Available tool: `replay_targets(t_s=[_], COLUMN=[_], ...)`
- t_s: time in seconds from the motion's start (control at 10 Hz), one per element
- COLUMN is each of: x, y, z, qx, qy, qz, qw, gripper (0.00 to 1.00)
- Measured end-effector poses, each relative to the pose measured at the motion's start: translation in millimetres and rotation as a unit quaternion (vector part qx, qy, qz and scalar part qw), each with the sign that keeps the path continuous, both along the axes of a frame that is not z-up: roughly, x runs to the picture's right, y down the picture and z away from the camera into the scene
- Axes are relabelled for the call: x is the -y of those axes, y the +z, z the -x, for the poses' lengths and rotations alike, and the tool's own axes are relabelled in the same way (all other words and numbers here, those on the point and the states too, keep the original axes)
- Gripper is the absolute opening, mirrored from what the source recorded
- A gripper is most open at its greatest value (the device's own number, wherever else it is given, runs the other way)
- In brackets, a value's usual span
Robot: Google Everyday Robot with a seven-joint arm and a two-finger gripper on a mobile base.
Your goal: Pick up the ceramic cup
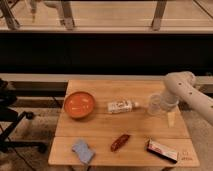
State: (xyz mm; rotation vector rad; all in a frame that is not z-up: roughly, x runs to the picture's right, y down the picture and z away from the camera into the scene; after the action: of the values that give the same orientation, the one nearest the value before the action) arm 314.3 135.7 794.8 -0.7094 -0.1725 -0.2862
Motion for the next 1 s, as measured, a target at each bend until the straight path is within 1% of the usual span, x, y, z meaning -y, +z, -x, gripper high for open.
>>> replay_targets(t_s=[1.0], x=[3.7], y=[3.5], z=[-1.2], qx=[0.013], qy=[-0.012], qz=[-0.003], qw=[0.9998], gripper=[1.00])
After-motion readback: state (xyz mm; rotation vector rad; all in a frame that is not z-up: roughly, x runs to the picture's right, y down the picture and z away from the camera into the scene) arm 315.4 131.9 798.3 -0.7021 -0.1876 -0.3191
